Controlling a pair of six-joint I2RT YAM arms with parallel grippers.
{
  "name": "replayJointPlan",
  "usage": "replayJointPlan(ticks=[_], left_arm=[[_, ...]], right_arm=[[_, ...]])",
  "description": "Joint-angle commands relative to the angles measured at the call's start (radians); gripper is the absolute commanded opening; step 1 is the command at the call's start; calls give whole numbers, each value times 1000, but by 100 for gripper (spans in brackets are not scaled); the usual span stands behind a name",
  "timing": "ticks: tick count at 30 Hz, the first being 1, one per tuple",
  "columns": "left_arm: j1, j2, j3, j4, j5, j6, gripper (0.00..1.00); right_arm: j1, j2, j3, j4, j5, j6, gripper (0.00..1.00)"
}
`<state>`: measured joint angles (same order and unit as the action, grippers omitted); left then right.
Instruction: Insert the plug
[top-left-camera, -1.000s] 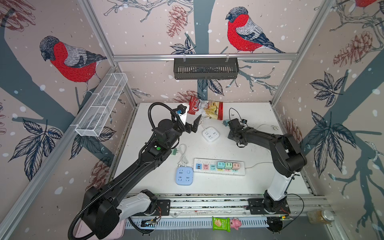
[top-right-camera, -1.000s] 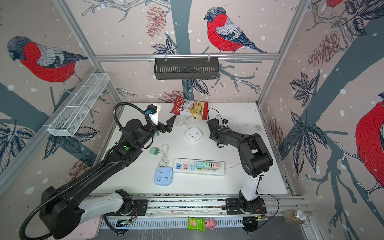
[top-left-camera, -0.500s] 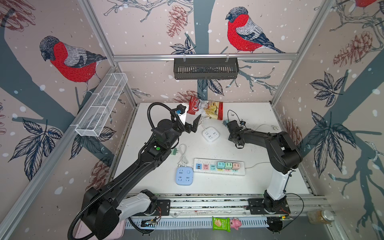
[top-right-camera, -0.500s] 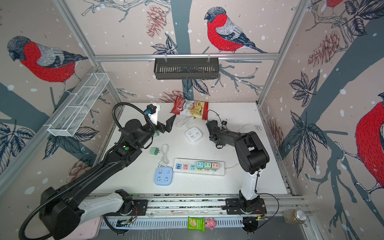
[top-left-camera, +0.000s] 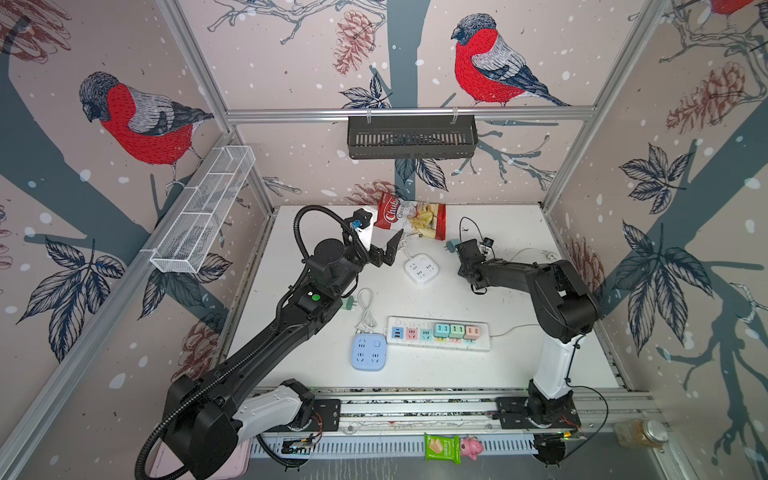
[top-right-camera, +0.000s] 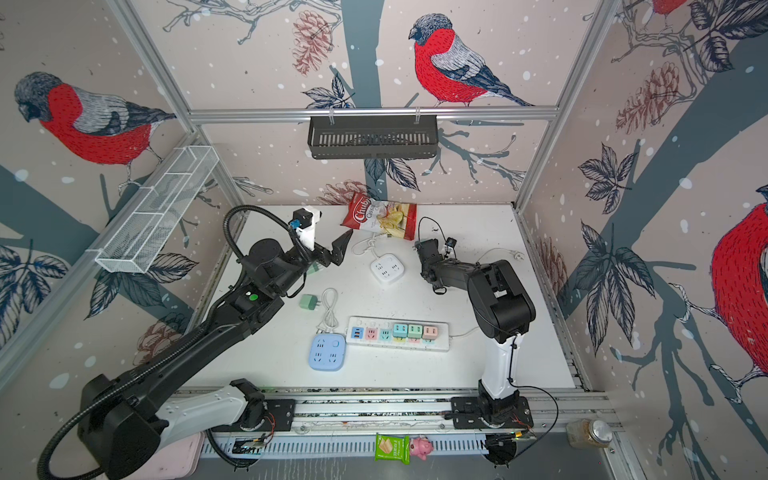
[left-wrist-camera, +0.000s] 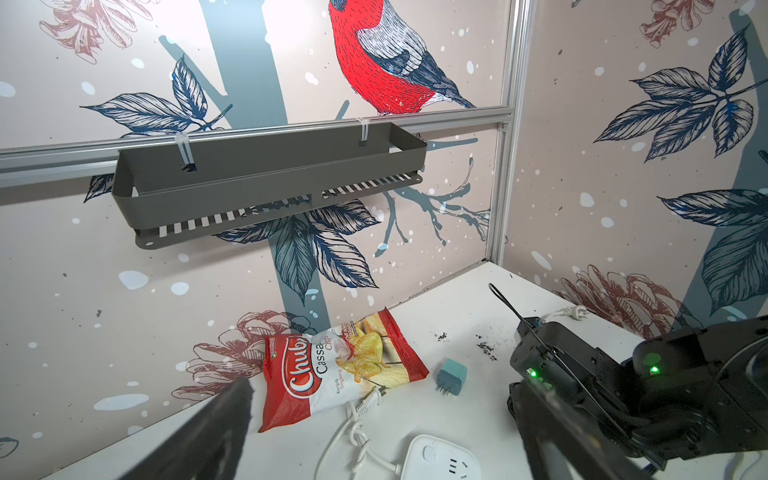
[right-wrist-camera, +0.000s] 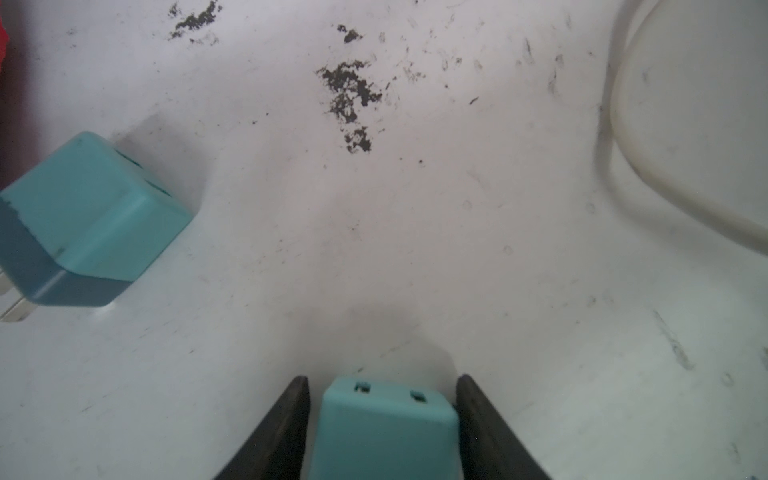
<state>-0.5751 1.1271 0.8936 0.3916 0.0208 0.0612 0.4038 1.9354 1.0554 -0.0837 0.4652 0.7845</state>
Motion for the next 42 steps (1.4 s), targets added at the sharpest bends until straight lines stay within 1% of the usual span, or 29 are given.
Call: replayJointPlan(ticks=[1, 3, 8, 11, 13, 18, 21, 26, 30, 32, 35, 38, 40, 42], left_arm=[[1, -6, 4, 37, -7, 11, 98], [3, -10, 1, 39, -13, 14, 98], [1, -9, 1, 41, 0, 9, 98], [1, -3, 3, 40, 1, 9, 98], [2, 3, 4, 41, 8, 7, 98], [4, 30, 19, 25, 70, 5, 98], [3, 61, 42, 2, 108, -1, 98], [3, 91, 60, -19, 141, -3, 98], [4, 109, 72, -29, 191, -9, 98], [3, 120, 89, -49, 227, -13, 98], [2, 134, 98, -81, 274, -14, 97], [2, 146, 138, -119, 293, -6, 92], [-3, 161, 169, -163, 294, 1, 91], [-10, 184, 214, -232, 288, 14, 90]], right_arm=[[-1, 8, -30, -134, -98, -9, 45], [-1, -7, -38, -128, -104, -18, 39], [5, -67, -68, -103, -117, -53, 32], [14, -116, -81, -96, -125, -74, 29], [30, -158, -88, -91, -115, -90, 29], [73, -306, -125, -46, -115, -150, 27], [85, -436, -197, 28, -131, -185, 26], [98, -730, -416, 225, -166, -235, 28], [134, -929, -598, 434, -190, -348, 29], [166, -1016, -643, 463, -186, -396, 27], [215, -1098, -695, 508, -166, -459, 27], [257, -1137, -727, 545, -151, -497, 26], [278, -1143, -740, 581, -168, -525, 26], [305, -1135, -743, 606, -168, -559, 19]])
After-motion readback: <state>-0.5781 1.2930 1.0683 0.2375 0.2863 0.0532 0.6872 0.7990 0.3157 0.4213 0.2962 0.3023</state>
